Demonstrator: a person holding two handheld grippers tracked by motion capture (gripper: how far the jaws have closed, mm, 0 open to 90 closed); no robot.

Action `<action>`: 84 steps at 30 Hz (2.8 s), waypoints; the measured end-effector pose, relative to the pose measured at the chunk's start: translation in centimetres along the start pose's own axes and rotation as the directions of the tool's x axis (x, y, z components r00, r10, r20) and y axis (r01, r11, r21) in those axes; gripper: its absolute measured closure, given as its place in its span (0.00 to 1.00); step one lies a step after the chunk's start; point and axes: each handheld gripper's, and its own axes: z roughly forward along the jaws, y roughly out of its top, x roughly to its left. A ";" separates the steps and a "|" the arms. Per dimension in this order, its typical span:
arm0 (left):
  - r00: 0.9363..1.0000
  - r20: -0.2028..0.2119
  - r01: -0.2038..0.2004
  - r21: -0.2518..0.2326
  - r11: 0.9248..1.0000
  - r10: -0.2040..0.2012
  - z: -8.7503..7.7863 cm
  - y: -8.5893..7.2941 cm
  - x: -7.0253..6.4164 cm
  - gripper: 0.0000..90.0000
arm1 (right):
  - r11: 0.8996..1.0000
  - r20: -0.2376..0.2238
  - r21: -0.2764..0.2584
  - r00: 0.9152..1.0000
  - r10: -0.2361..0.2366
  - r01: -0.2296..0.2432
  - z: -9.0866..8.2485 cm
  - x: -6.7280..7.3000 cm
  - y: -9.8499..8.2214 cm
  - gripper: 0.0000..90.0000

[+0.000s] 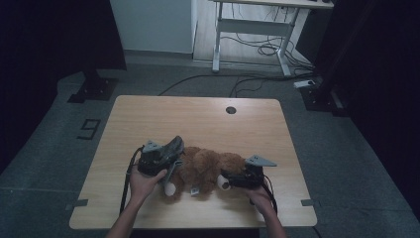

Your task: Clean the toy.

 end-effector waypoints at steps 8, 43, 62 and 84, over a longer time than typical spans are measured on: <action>0.999 0.017 -0.030 -0.070 0.997 0.031 -2.1 1.9 -1.4 0.83 | 1.000 -0.004 -0.003 1.000 0.011 -0.011 0.0 -0.2 0.0 0.13; 0.958 0.202 -0.227 0.110 0.968 0.202 6.5 5.2 -10.9 0.83 | 1.000 -0.001 -0.001 1.000 0.023 -0.023 0.1 -0.4 -0.1 0.13; 0.922 0.304 -0.276 0.086 0.957 0.239 7.7 7.6 -15.8 0.83 | 1.000 -0.004 -0.008 1.000 0.022 -0.022 0.0 -0.4 -0.3 0.13; 0.984 0.100 -0.154 0.058 0.986 0.148 2.9 3.8 -5.8 0.83 | 0.999 -0.009 -0.012 0.999 0.037 -0.038 0.1 -0.5 -0.3 0.13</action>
